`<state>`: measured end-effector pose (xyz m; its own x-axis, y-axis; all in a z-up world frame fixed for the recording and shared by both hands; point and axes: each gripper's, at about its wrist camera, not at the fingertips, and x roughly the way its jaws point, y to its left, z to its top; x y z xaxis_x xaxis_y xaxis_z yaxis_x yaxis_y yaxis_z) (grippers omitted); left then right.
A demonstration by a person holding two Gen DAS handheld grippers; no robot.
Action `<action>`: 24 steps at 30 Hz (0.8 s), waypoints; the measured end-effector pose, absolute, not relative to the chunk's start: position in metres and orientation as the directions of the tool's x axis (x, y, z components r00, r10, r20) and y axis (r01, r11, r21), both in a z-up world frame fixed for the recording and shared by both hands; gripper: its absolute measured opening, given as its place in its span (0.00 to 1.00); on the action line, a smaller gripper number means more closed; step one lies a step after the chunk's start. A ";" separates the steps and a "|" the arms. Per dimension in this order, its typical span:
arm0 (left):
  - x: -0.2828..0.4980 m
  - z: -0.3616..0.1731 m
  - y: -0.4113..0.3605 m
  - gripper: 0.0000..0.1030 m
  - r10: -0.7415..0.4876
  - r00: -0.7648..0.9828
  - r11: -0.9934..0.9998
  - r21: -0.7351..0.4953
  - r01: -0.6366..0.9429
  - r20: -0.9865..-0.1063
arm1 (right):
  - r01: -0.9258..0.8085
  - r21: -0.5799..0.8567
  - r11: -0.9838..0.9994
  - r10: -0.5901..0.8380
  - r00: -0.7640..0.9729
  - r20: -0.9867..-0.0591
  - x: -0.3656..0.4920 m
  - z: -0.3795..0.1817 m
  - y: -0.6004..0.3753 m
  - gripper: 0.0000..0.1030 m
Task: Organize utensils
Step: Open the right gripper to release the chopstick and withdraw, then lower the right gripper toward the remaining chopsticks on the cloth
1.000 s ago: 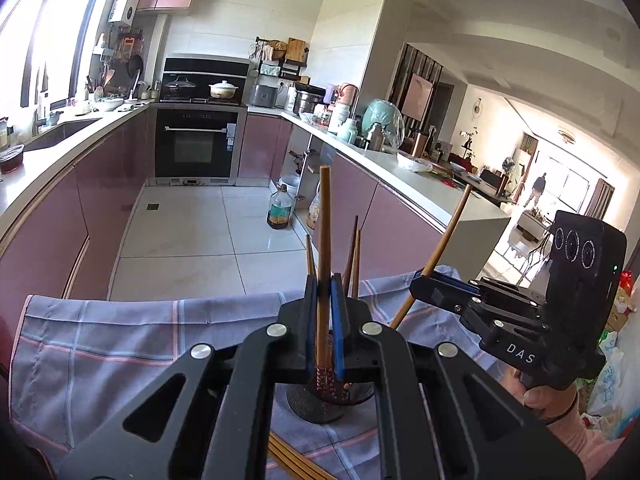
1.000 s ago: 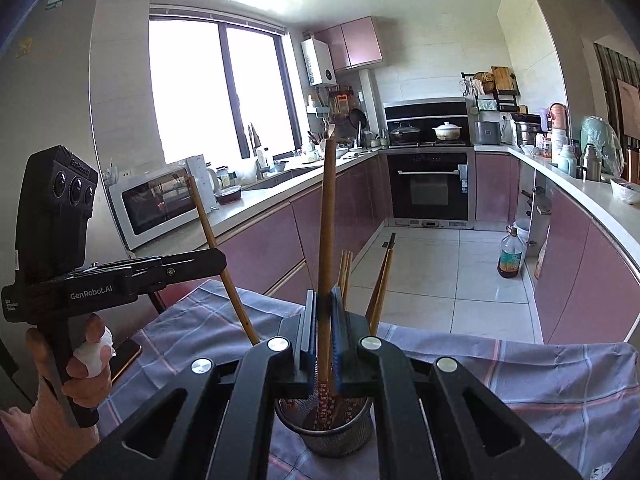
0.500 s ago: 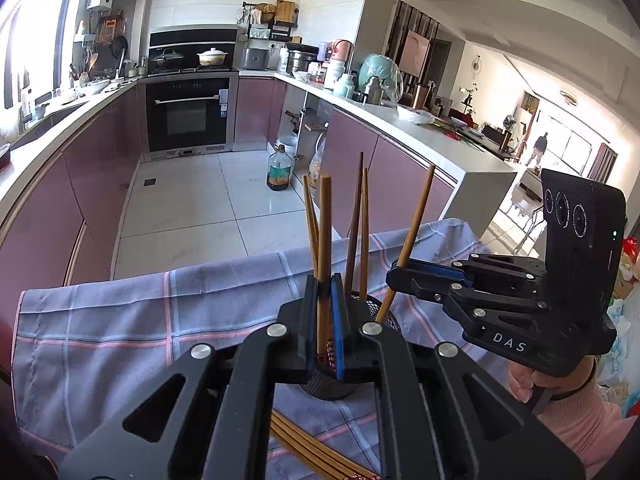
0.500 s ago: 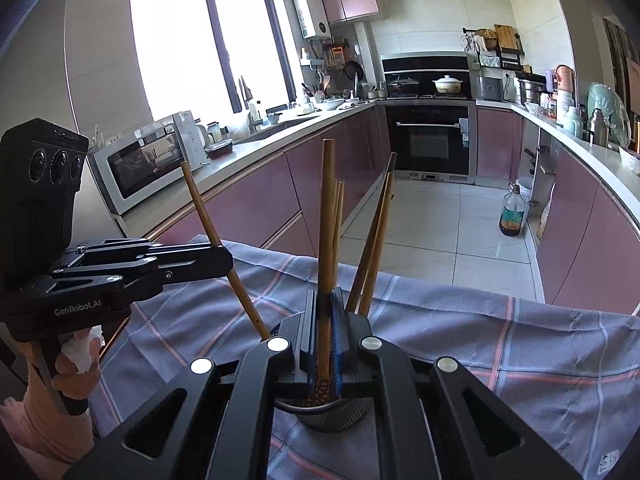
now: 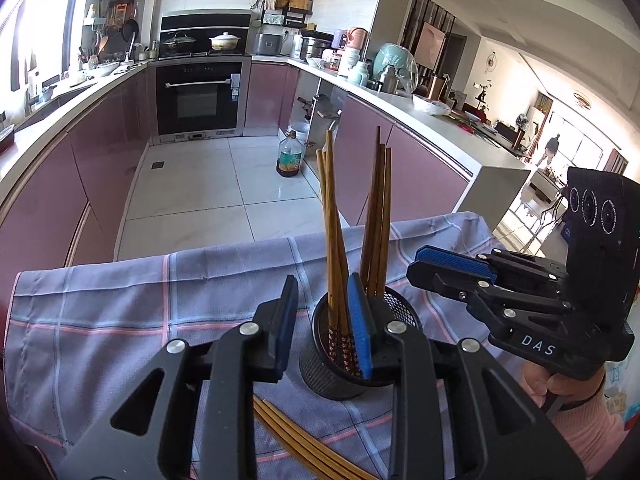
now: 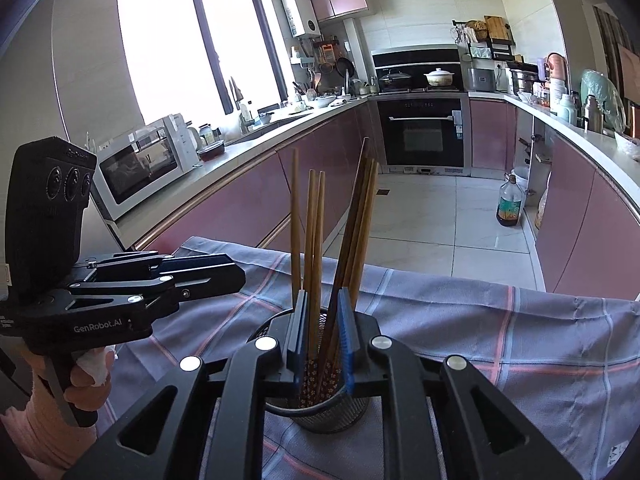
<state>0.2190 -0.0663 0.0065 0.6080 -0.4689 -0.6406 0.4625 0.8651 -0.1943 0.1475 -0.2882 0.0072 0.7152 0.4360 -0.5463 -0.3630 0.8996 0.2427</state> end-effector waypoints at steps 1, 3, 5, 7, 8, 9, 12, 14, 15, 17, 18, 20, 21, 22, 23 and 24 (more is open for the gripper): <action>0.218 0.005 -0.064 0.25 -0.467 0.612 0.868 -0.196 0.457 -0.639 | -0.366 0.246 0.898 0.440 0.714 -0.544 0.146 0.007 -0.289 0.16; 0.214 0.003 -0.060 0.27 -0.461 0.624 0.874 -0.200 0.443 -0.631 | -0.370 0.247 0.896 0.444 0.716 -0.539 0.143 0.007 -0.289 0.18; 0.209 0.003 -0.056 0.31 -0.450 0.642 0.882 -0.195 0.430 -0.621 | -0.378 0.247 0.892 0.451 0.713 -0.537 0.140 0.006 -0.289 0.18; 0.202 0.002 -0.051 0.32 -0.437 0.659 0.889 -0.186 0.418 -0.612 | -0.387 0.243 0.890 0.456 0.713 -0.533 0.135 0.007 -0.288 0.19; 0.199 0.002 -0.049 0.32 -0.436 0.665 0.891 -0.184 0.416 -0.607 | -0.393 0.243 0.887 0.460 0.712 -0.530 0.133 0.007 -0.288 0.20; 0.195 0.001 -0.045 0.35 -0.435 0.669 0.891 -0.182 0.415 -0.603 | -0.402 0.242 0.883 0.467 0.710 -0.528 0.130 0.008 -0.287 0.21; 0.183 0.001 -0.040 0.36 -0.415 0.691 0.900 -0.158 0.405 -0.593 | -0.420 0.230 0.878 0.475 0.709 -0.521 0.121 0.010 -0.285 0.23; 0.175 -0.001 -0.035 0.36 -0.408 0.700 0.904 -0.152 0.399 -0.586 | -0.435 0.224 0.872 0.485 0.708 -0.514 0.113 0.013 -0.284 0.23; 0.171 -0.002 -0.032 0.37 -0.405 0.705 0.906 -0.151 0.395 -0.582 | -0.442 0.221 0.870 0.489 0.707 -0.511 0.110 0.014 -0.282 0.25; 0.164 -0.004 -0.027 0.37 -0.384 0.720 0.916 -0.142 0.375 -0.578 | -0.456 0.214 0.864 0.498 0.704 -0.507 0.104 0.015 -0.281 0.27; 0.159 -0.006 -0.022 0.37 -0.376 0.725 0.920 -0.139 0.366 -0.577 | -0.463 0.210 0.861 0.501 0.701 -0.508 0.100 0.015 -0.279 0.27; 0.154 -0.010 -0.017 0.38 -0.380 0.721 0.919 -0.150 0.364 -0.579 | -0.477 0.206 0.854 0.509 0.689 -0.516 0.094 0.012 -0.275 0.27; 0.151 -0.013 -0.014 0.39 -0.379 0.719 0.921 -0.157 0.358 -0.583 | -0.481 0.205 0.852 0.511 0.683 -0.522 0.092 0.010 -0.273 0.27; 0.148 -0.017 -0.012 0.39 -0.375 0.717 0.922 -0.156 0.354 -0.587 | -0.487 0.206 0.849 0.515 0.673 -0.531 0.090 0.006 -0.272 0.27; 0.145 -0.021 -0.011 0.39 -0.372 0.713 0.923 -0.155 0.353 -0.594 | -0.491 0.209 0.846 0.518 0.663 -0.540 0.088 0.001 -0.270 0.28; 0.142 -0.026 -0.009 0.39 -0.366 0.711 0.925 -0.152 0.348 -0.601 | -0.495 0.211 0.843 0.520 0.650 -0.553 0.087 -0.004 -0.268 0.28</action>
